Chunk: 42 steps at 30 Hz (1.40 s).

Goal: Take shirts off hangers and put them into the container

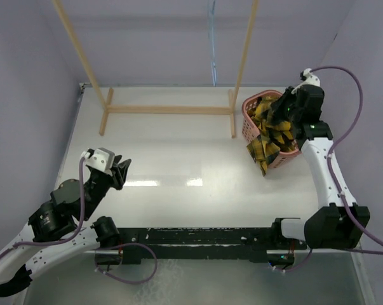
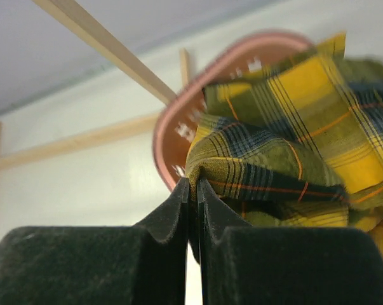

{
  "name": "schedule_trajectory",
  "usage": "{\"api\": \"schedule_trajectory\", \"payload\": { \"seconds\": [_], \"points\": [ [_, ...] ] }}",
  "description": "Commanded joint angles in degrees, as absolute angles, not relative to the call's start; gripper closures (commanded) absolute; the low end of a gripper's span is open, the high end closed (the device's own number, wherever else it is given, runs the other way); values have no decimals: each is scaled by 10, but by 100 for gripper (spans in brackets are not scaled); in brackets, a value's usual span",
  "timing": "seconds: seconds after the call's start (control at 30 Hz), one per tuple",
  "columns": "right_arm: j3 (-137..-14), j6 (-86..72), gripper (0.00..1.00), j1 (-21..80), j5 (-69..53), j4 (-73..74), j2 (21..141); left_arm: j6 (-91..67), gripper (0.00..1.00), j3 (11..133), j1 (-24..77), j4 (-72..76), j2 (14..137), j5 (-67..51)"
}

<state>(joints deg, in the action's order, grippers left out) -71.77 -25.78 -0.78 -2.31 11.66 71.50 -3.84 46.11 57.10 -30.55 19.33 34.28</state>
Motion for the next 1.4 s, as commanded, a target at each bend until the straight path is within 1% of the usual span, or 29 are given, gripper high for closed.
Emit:
{"api": "schedule_trajectory", "payload": {
  "seconds": [0.0,0.27,0.33,0.37,0.4,0.47,0.5,0.6,0.63,0.67,0.73,0.87,1.0,1.13,1.27,1.37],
  "points": [
    [-679,-262,91,-5,-24,161,781,-35,62,461,568,-286,204,341],
    [-658,-299,88,-5,-18,114,960,-37,62,461,569,-289,203,346],
    [-665,-304,86,-6,-19,107,987,-37,62,461,568,-289,202,348],
    [-667,-306,84,-5,-13,100,992,-37,62,461,568,-289,203,350],
    [-667,-307,79,-6,-8,99,994,-38,61,461,569,-289,203,354],
    [-670,-309,65,-5,6,107,984,-39,54,462,569,-291,203,359],
    [-674,-309,59,-5,1,123,975,-39,52,460,568,-289,204,360],
    [-682,-308,46,-5,22,142,916,-35,47,456,569,-281,209,350],
    [-686,-304,44,-5,33,150,892,-34,47,455,568,-279,213,345],
    [-693,-294,39,-5,46,154,869,-32,46,454,569,-277,217,341],
    [-709,-285,35,-5,53,171,822,-31,46,456,568,-277,227,334],
    [-725,-277,32,-5,63,198,721,-28,44,455,569,-270,239,308],
    [-705,-269,28,-5,56,190,622,-27,39,452,569,-248,249,263],
    [-671,-259,27,-5,-22,159,538,-67,33,466,568,-231,282,219],
    [-652,-252,28,-5,-133,162,495,-149,29,489,566,-241,321,259],
    [-631,-243,29,-5,-187,168,469,-204,24,496,566,-253,340,323]
  ]
}}
